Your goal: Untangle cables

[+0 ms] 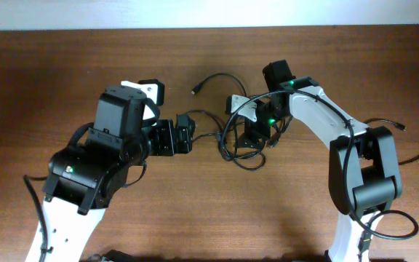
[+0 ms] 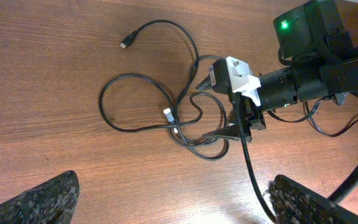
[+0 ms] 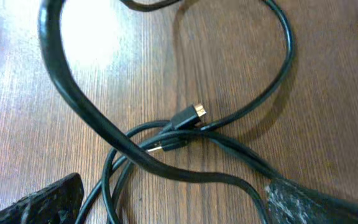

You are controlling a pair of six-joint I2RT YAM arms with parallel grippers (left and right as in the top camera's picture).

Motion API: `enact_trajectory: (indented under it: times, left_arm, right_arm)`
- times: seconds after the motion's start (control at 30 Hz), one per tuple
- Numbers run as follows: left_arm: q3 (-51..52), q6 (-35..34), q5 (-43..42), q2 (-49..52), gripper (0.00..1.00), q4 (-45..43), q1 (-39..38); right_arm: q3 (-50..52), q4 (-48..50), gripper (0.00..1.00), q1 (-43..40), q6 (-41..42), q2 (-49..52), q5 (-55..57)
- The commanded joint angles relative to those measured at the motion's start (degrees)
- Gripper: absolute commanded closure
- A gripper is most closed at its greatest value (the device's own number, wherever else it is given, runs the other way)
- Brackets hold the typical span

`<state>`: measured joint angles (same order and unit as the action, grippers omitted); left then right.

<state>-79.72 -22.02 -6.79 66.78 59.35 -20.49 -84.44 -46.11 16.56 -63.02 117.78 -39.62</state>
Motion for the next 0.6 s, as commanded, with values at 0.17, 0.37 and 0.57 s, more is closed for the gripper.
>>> enact_trajectory:
  times: [0.17, 0.37, 0.57]
  left_arm:
    - [-0.17, 0.9, 0.63, -0.48, 0.01, -0.04, 0.15]
    - [-0.17, 0.9, 0.63, -0.48, 0.01, -0.04, 0.15]
    - [-0.17, 0.9, 0.63, -0.48, 0.01, -0.04, 0.15]
  right_arm:
    - [2.34, 1.38, 0.11, 4.42, -2.56, 0.68, -2.14]
    - [2.27, 0.92, 0.96, 1.4, 0.39, 0.66, 2.43]
    - [-6.36, -3.72, 0.96, -5.33, 19.41, -4.5, 17.44]
